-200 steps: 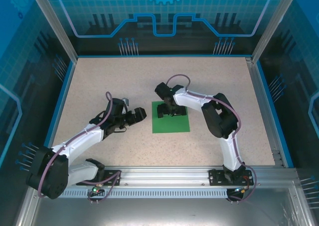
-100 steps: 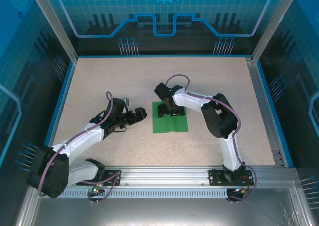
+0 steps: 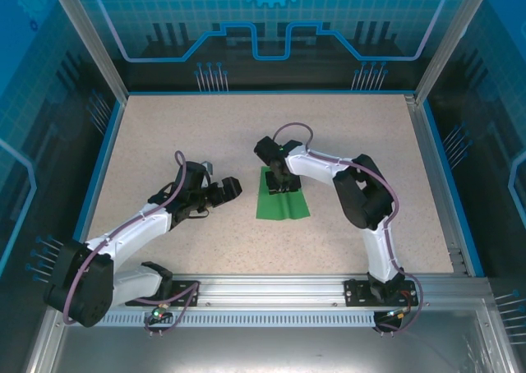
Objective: Fold a paper plane with a square sheet of paper (pick it up from the middle)
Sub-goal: First fold in half a square sheet of paper at the center of the table.
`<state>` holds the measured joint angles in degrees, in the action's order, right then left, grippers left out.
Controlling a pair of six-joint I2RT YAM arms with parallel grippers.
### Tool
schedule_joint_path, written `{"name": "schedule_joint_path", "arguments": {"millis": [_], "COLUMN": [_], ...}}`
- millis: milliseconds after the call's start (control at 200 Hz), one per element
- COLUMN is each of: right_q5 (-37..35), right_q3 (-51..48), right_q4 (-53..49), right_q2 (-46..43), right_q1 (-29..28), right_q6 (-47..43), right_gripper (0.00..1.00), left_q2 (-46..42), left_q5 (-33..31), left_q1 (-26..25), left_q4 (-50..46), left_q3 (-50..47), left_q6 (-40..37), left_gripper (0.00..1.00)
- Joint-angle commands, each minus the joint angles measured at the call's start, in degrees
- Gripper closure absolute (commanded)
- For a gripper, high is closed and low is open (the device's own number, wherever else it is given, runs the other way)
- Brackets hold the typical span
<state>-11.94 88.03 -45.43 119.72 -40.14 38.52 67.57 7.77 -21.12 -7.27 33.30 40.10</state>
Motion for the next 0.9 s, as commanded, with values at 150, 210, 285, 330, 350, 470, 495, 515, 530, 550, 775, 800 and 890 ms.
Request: {"name": "schedule_joint_path", "arguments": {"millis": [150, 210, 285, 330, 350, 470, 495, 515, 530, 550, 775, 800, 890], "right_q5": [9.8, 16.5, 27.0, 34.9, 38.0, 49.9, 51.1, 52.0, 52.9, 53.7, 54.7, 54.6, 52.7], "right_q3": [-6.9, -10.2, -15.2, -19.1, -20.8, -25.6, -26.0, -26.6, -26.9, -27.4, -29.8, -29.9, -29.3], "right_q4": [5.9, 10.8, 19.2, 27.0, 31.0, 45.6, 47.4, 49.2, 50.6, 52.7, 56.2, 56.1, 51.3], "right_q2": [-11.7, -14.8, -18.5, -20.4, -21.1, -20.6, -20.0, -19.6, -19.1, -18.6, -12.1, -11.7, -10.6], "right_q1": [1.8, 3.6, 6.4, 8.3, 9.1, 12.1, 12.5, 12.6, 12.8, 12.9, 14.0, 14.0, 14.2], "right_q6": [-0.1, 0.7, 2.9, 6.0, 7.8, 15.8, 16.7, 17.6, 18.2, 19.0, 20.3, 19.8, 17.2], "right_gripper": [0.63, 0.64, 0.64, 0.63, 0.62, 0.61, 0.61, 0.61, 0.61, 0.61, 0.60, 0.59, 0.59], "left_q2": [-0.4, 0.0, 0.8, 1.4, 1.6, 3.2, 3.9, 4.4, 5.0, 5.7, 13.7, 14.8, 18.2], "left_q5": [0.1, 0.9, 4.2, 7.5, 9.1, 17.3, 19.0, 20.2, 20.8, 21.6, 26.0, 26.4, 27.8], "left_q1": [0.4, 0.5, 1.4, 2.5, 2.9, 5.5, 5.8, 6.0, 6.1, 6.2, 6.2, 6.1, 5.7], "left_q4": [-1.3, -1.6, -0.4, 1.2, 2.1, 8.2, 9.7, 10.3, 10.5, 10.5, 10.6, 10.7, 11.4], "left_q3": [2.5, 3.1, 3.6, 3.8, 3.9, 3.7, 3.9, 4.1, 4.3, 4.9, 7.6, 7.8, 8.3], "left_q6": [-0.7, -0.4, 0.5, 1.2, 1.7, 4.5, 4.8, 5.0, 5.1, 5.3, 5.5, 5.6, 5.9], "left_gripper": [0.01, 0.01, 0.01, 0.01, 0.01, 0.01, 0.01, 0.01, 0.01, 0.01, 0.05, 0.05, 0.08]}}
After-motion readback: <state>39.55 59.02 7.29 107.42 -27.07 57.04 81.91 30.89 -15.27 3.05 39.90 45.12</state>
